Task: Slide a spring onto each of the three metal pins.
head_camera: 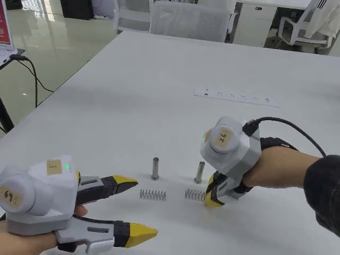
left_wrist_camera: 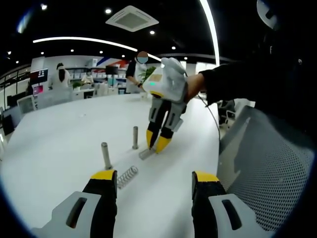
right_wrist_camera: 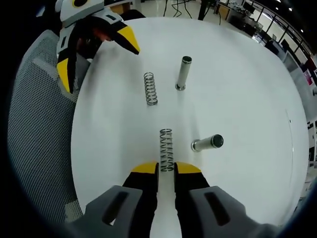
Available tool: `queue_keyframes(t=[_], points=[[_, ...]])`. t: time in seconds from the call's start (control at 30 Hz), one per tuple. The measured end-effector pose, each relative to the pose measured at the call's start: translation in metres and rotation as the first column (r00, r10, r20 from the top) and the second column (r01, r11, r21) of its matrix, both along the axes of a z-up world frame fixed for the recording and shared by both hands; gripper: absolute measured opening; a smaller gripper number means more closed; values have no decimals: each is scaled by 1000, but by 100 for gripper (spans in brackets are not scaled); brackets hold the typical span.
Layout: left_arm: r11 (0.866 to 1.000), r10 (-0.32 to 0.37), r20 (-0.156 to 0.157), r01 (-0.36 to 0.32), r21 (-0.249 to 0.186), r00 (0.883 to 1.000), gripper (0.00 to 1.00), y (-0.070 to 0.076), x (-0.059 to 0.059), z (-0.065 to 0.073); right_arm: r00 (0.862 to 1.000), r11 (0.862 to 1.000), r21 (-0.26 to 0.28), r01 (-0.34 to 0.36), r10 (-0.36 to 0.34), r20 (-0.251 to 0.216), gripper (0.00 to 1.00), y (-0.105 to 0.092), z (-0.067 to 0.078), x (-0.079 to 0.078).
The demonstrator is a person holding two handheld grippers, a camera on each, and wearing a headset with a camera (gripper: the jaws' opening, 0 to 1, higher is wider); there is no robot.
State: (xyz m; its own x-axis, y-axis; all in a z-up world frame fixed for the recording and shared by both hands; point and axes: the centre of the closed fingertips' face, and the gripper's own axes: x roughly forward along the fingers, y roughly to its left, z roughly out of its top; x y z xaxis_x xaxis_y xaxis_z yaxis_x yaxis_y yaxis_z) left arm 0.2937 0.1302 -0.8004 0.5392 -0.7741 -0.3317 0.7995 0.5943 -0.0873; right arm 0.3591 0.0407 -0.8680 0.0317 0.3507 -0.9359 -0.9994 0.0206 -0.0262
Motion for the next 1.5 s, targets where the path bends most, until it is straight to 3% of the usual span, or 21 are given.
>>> queue_keyframes(t=[0.27, 0.47, 0.7, 0.93, 1.23, 1.5], points=[[1000, -12, -2, 12, 1, 1000, 55, -4, -2, 0, 1000, 1000, -4, 12, -12, -4, 8, -2, 1, -2], [999, -32, -6, 32, 5, 999, 54, -8, -3, -1, 1000, 1000, 5, 11, -11, -3, 8, -2, 12, -6], [998, -61, -4, 61, 6, 998, 51, -14, -4, 1, 999, 1000, 26, -13, 14, -29, 8, 0, 32, -23], [996, -93, 16, 93, 7, 996, 47, -21, -3, 8, 998, 997, 56, -57, 59, -38, 8, 10, 52, -40], [989, -145, 44, 144, 24, 988, 40, -32, -2, 15, 995, 994, 55, -94, 95, -24, 8, 14, 62, -47], [976, -214, 59, 211, 49, 975, 31, -44, -3, 18, 991, 990, 44, -131, 133, -30, 8, 15, 66, -56]])
